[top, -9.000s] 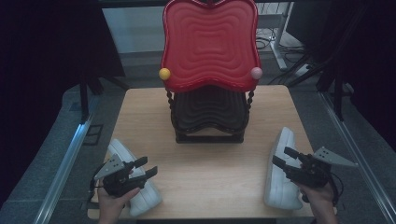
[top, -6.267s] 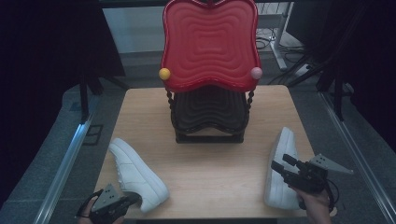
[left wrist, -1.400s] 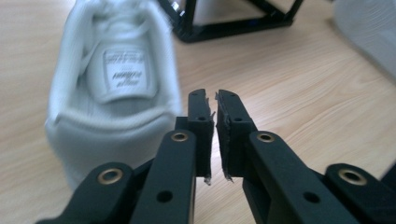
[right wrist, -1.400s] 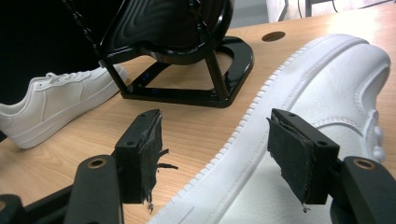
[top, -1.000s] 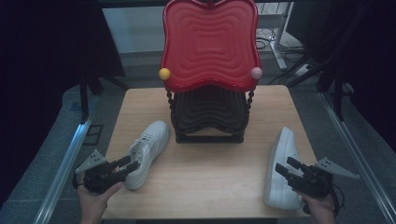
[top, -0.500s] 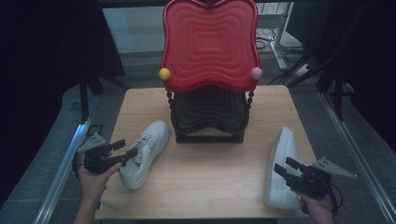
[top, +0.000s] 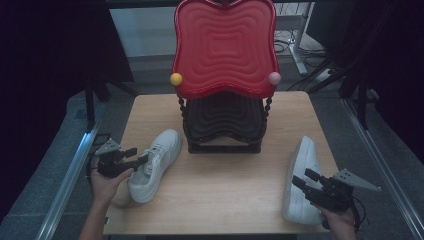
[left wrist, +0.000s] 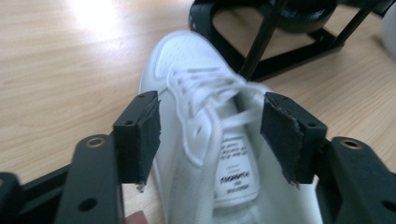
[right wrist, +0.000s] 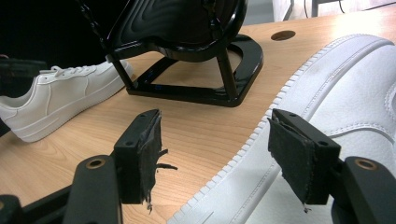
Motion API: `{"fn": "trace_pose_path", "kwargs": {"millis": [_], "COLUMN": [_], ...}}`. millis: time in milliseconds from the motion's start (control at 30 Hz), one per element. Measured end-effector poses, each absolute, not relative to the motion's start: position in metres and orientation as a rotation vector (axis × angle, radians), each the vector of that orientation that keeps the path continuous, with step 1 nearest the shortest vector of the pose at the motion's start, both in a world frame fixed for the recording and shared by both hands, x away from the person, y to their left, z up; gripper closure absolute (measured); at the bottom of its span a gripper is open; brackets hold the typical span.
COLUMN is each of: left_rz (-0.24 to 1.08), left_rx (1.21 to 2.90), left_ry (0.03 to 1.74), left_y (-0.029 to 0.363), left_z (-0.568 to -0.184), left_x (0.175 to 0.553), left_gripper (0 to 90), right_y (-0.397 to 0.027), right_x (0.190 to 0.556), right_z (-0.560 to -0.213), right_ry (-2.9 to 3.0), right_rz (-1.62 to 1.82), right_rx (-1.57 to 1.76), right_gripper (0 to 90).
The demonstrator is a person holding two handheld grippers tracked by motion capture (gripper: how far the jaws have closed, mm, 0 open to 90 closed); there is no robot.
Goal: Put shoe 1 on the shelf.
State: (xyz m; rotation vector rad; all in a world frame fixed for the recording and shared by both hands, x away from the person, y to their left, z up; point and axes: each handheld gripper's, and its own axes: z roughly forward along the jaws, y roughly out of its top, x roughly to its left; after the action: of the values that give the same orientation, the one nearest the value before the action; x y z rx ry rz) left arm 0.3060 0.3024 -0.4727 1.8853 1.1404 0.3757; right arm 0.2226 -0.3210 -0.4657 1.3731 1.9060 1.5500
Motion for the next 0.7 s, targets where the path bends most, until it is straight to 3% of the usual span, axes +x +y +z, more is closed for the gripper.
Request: {"fn": "trace_pose_path", "kwargs": {"millis": [300, 567, 600, 700], "left_rz": [0.38, 0.422, 0.44, 0.446], "left_rx": [1.942, 1.912, 1.908, 1.886], "left_ry": [1.182, 1.234, 1.237, 1.259], "left_y": [0.295, 0.291, 0.29, 0.29], "left_z": [-0.488, -0.495, -0.494, -0.494], "left_x": [0.316, 0.317, 0.316, 0.316], "left_gripper": [49.0, 70.3, 76.7, 80.8], "right_y": [-0.32, -0.324, -0.324, -0.323], "right_x": [0.223, 0.223, 0.223, 0.223], "right_z": [-0.467, -0.467, -0.467, -0.468], "right_ry": [1.914, 1.901, 1.903, 1.909], "right_rz": [1.549, 1.549, 1.547, 1.541], "right_rx": [1.37, 1.378, 1.378, 1.376], "right_gripper": [34.7, 34.7, 34.8, 34.8]}}
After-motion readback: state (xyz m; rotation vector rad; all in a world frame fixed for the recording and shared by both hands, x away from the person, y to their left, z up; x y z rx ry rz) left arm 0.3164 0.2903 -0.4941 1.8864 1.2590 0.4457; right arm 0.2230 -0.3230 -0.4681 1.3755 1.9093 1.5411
